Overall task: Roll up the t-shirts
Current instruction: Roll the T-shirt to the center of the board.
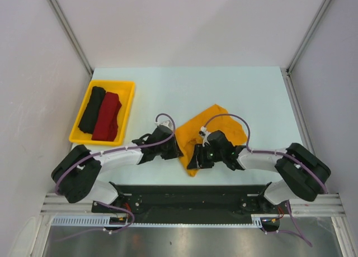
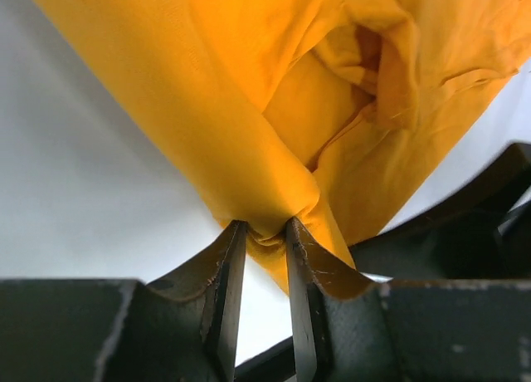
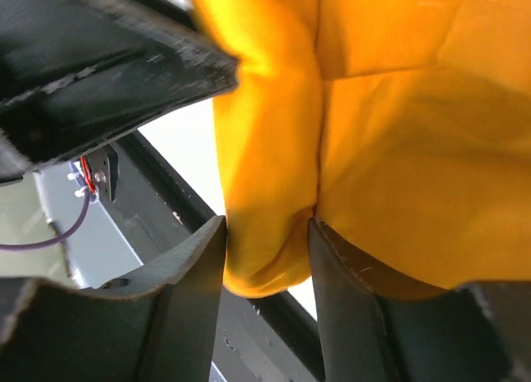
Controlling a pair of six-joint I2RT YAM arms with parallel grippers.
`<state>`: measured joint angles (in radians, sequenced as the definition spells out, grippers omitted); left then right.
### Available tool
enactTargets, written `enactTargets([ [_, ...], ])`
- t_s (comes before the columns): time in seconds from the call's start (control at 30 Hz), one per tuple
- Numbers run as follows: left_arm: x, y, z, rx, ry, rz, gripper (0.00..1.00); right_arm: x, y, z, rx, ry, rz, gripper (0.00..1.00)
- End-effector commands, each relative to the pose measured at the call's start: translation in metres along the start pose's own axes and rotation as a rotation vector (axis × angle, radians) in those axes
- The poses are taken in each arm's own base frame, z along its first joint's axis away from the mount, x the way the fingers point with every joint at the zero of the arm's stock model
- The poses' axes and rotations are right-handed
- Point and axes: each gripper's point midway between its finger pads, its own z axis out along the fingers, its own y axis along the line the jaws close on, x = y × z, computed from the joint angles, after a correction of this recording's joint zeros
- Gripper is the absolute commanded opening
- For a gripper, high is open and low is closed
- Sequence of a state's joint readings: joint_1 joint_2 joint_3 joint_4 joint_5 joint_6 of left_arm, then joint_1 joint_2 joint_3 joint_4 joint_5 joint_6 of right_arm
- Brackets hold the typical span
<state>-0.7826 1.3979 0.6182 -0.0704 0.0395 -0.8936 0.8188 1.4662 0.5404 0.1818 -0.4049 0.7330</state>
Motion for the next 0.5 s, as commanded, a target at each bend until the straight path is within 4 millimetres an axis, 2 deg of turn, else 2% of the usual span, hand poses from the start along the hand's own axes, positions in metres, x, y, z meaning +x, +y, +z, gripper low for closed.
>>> enactTargets([
  [0.0, -0.018, -0.029, 0.006, 0.049, -0.024, -0.008, 0.32, -0.006, 0.001, -0.022, 0.099, -0.094, -0.065, 0.50],
  [0.03, -0.019, -0.031, 0.006, 0.050, -0.021, -0.007, 0.32, -0.012, -0.005, -0.025, 0.153, -0.136, -0.077, 0.48],
  [0.07, -0.019, -0.032, 0.007, 0.048, -0.019, -0.006, 0.33, -0.014, -0.003, -0.034, 0.170, -0.164, -0.088, 0.47],
  [0.2, -0.023, -0.038, 0.012, 0.045, -0.013, -0.005, 0.34, -0.017, -0.014, -0.051, 0.319, -0.237, -0.139, 0.43],
  [0.4, -0.025, -0.044, 0.023, 0.035, 0.008, -0.012, 0.35, -0.021, -0.006, -0.059, 0.454, -0.297, -0.267, 0.34],
  [0.43, -0.025, -0.043, 0.026, 0.032, 0.013, -0.012, 0.35, -0.021, 0.008, -0.058, 0.444, -0.305, -0.303, 0.33],
  [0.47, -0.026, -0.045, 0.027, 0.034, 0.011, -0.015, 0.35, -0.020, 0.006, -0.060, 0.481, -0.303, -0.324, 0.33],
])
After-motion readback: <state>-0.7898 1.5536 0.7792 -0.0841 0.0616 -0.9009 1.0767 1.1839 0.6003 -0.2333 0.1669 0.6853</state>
